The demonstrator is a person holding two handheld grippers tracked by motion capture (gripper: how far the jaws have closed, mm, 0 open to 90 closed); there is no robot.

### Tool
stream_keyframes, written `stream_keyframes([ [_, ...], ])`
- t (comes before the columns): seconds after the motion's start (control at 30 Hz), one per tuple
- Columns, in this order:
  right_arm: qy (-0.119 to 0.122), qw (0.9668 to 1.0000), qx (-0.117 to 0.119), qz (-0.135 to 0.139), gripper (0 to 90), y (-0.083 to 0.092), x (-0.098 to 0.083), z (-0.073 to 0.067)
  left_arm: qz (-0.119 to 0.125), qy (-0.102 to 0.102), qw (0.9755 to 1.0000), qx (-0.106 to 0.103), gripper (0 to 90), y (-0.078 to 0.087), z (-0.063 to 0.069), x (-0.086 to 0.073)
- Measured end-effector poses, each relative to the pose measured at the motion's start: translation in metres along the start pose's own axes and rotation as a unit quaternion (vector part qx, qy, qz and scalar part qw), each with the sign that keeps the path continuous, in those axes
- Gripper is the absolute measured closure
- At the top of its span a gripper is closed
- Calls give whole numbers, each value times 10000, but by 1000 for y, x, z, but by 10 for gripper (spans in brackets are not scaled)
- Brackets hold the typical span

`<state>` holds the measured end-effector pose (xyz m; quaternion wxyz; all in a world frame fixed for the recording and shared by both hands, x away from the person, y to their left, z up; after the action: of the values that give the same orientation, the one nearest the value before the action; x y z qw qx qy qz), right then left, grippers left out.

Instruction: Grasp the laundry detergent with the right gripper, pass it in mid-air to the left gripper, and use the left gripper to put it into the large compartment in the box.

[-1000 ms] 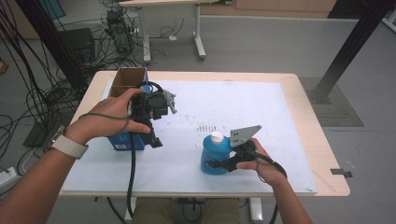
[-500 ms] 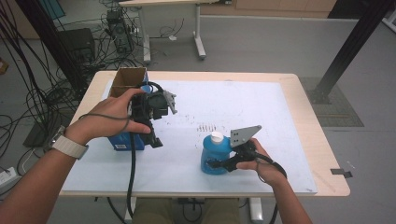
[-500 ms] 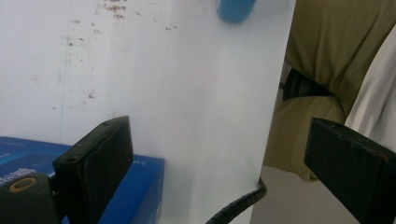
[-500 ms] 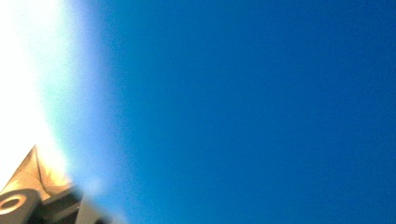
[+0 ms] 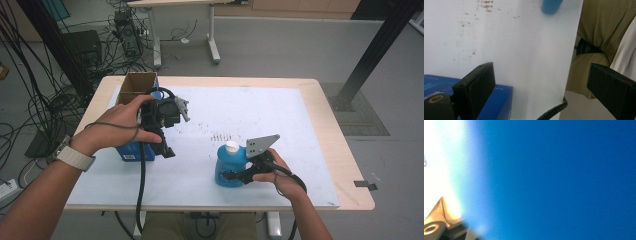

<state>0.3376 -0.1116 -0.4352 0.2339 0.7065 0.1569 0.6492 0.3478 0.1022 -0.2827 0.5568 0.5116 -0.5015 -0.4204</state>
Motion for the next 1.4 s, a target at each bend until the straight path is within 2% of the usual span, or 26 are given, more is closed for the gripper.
stream_keyframes([
  [0.1, -9, 10000, 21, -41, 436, 0, 2, 0, -41, -8, 10000, 12, 81, 1, 0, 1],
  [0.3, -22, 10000, 36, 45, 436, 2, 12, -2, -32, 0, 10000, 42, 79, 10, 0, 2],
  [0.47, 34, 10000, 80, 38, 435, 6, 34, -4, -78, -32, 9999, 79, 77, 18, 0, 3],
  [0.5, 34, 10000, 80, 38, 435, 6, 34, -4, -54, -11, 9999, 90, 77, 20, 0, 3],
  [0.6, -24, 9999, 124, 4, 435, 7, 49, -5, -19, -14, 9999, 106, 77, 26, 0, 5],
  [0.8, -57, 9998, 170, -66, 436, 7, 67, -7, -12, -59, 9999, 142, 76, 38, 2, 8],
  [0.9, -58, 9999, 130, -93, 436, 7, 72, -7, -1, -97, 9998, 148, 76, 43, 3, 10],
  [0.97, -134, 9996, 207, -127, 436, 7, 79, -7, -11, -176, 9997, 146, 76, 47, 3, 13],
  [1.03, -170, 9994, 257, -164, 436, 6, 81, -8, 14, -168, 9998, 132, 76, 49, 4, 14],
  [1.4, 6, 9991, 299, -294, 436, 6, 108, -7, -33, -461, 9989, 43, 72, 65, 7, 28],
])
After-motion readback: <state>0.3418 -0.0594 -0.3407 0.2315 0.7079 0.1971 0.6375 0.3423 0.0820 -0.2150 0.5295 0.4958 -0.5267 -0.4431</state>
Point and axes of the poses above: each handheld gripper's, and its own axes: y roughly backward along the jaws, x roughly out of its top, z roughly to its right, the point moved 6 cm from there along -y, roughly forward along the jaws, and after that the axes turned 3 degrees about -z, right-handed, at the moved point
